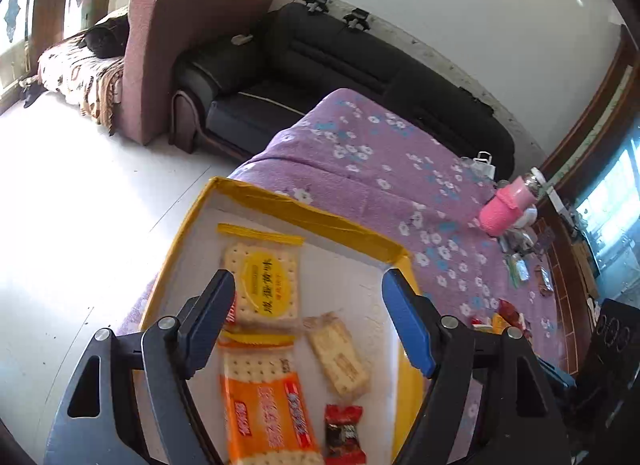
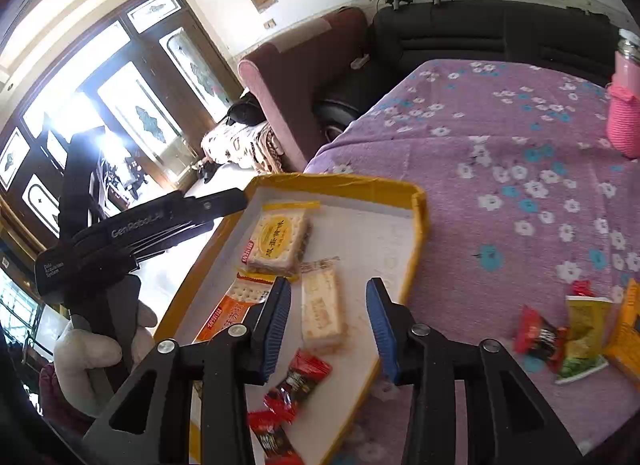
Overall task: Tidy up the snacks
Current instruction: 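Grasp green-and-yellow snack bag with left gripper while right gripper grasps white wrapped snack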
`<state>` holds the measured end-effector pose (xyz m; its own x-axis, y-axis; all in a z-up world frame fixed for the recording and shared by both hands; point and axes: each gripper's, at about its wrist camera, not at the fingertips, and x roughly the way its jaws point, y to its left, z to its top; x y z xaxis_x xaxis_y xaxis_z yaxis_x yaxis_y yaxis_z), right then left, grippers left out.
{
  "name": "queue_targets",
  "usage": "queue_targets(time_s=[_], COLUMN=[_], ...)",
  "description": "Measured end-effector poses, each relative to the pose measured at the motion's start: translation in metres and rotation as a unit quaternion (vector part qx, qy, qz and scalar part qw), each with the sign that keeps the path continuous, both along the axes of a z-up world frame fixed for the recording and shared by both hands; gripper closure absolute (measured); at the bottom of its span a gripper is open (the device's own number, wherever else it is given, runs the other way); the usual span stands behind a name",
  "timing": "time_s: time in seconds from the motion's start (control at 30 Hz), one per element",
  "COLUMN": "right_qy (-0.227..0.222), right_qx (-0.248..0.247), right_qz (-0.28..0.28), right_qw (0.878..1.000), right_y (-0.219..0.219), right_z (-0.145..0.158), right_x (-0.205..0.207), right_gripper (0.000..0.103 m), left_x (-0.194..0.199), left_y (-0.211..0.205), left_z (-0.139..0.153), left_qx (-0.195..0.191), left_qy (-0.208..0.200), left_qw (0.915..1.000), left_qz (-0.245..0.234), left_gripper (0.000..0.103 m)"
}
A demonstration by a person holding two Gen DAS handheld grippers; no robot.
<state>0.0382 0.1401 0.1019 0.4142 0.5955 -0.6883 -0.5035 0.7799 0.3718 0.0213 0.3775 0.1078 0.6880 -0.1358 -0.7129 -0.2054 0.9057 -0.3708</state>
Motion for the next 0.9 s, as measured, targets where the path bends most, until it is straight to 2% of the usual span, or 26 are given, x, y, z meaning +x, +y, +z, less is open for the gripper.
queue_targets(time_s=[0.1, 0.23, 0.37, 0.47, 0.53, 0.63, 0.77, 0.87, 0.9], right_qy=[-0.01, 0.006, 0.035, 0.035, 0.047, 0.065, 0.064, 0.04, 0.036], right_qx=[-0.019, -0.05, -0.042, -0.013, -0.003, 0.009, -0.015, -0.057, -0.06], right_qz=[-0.034, -0.094, -0.145, -0.198, -0.212, -0.19, -0.135, -0.112, -0.108], right_qw=[0.999, 0.994, 0.988, 0.98, 0.976, 0.98, 0.989, 0.991, 0.992], right_y=[-0.062, -0.139, -0.199, -0.249, -0.272, -0.272, -0.223, -0.189, -0.183], right_z=[0.003, -0.019, -0.046, -0.05, -0.053, -0.057, -0.07, -0.078, -0.081], right_x=[-0.011, -0.028, -0.038, -0.045, -0.047, -0.058, -0.066, -0.069, -0.069], right_gripper=[0.057, 0.053, 0.053, 0.053, 0.053, 0.053, 0.053, 0.056, 0.06], left_x=[-0.021, -0.036, -0.031, -0.027, -0.028, -0.027, -0.009, 0.01, 0.017], left_y=[-0.029, -0.077, -0.128, -0.157, -0.174, -0.198, -0.215, -0.22, -0.224], left_z=[0.014, 0.018, 0.008, -0.004, -0.012, -0.024, -0.039, -0.041, -0.041], left_qx=[-0.02, -0.045, -0.051, -0.052, -0.056, -0.066, -0.08, -0.061, -0.049], left_qy=[-0.024, -0.035, -0.017, -0.001, 0.008, 0.015, 0.041, 0.043, 0.043], left_qw=[0.9986, 0.9934, 0.9874, 0.984, 0.9807, 0.9767, 0.9762, 0.9801, 0.9805], left_qz=[-0.042, -0.1, -0.149, -0.17, -0.187, -0.204, -0.197, -0.184, -0.186], left_gripper=[0.027, 0.027, 0.027, 0.027, 0.027, 0.027, 0.027, 0.027, 0.027])
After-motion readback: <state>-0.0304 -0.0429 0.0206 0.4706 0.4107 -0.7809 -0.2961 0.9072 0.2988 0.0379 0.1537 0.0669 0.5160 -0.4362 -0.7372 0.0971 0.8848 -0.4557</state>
